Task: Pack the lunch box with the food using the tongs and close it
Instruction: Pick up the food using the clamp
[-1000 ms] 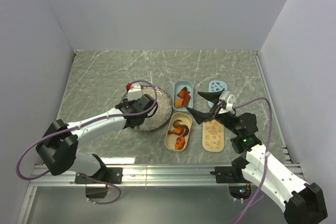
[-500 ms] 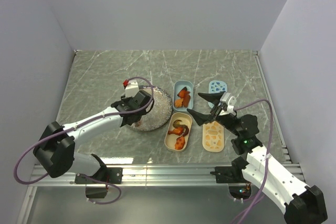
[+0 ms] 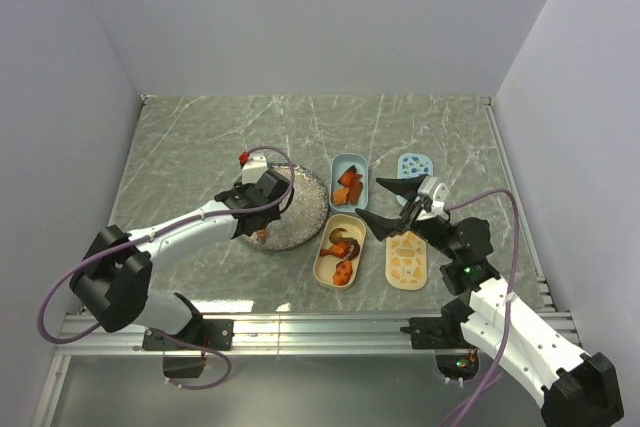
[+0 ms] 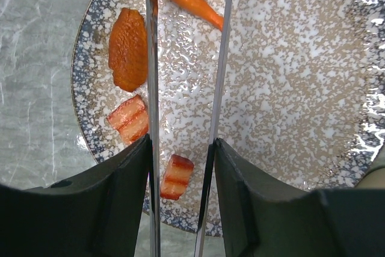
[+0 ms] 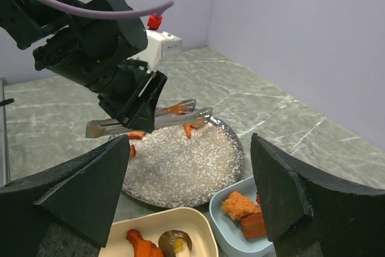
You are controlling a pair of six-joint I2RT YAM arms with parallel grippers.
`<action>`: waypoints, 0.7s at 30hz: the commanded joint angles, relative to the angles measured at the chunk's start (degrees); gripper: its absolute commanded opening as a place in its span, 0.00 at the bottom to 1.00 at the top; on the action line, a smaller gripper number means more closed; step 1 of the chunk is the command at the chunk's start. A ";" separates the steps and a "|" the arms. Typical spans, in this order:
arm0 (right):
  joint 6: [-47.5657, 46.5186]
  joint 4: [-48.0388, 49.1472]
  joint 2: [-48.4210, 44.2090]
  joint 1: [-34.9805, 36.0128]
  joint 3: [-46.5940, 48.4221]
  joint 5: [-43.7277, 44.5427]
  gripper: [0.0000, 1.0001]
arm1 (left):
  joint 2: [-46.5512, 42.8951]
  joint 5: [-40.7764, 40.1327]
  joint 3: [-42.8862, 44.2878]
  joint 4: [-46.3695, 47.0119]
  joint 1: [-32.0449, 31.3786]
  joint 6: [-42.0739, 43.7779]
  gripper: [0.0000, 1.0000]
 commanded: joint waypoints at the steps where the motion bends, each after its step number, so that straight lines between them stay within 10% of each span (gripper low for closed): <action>1: -0.11 0.92 0.25 -0.14 0.23 -0.42 0.88 | 0.43 -0.45 2.16 0.58 0.10 0.55 0.51; 21: -0.20 0.13 -0.27 -0.14 0.49 -0.33 0.88 | 9.13 -5.46 13.41 -13.92 -3.76 -1.74 0.50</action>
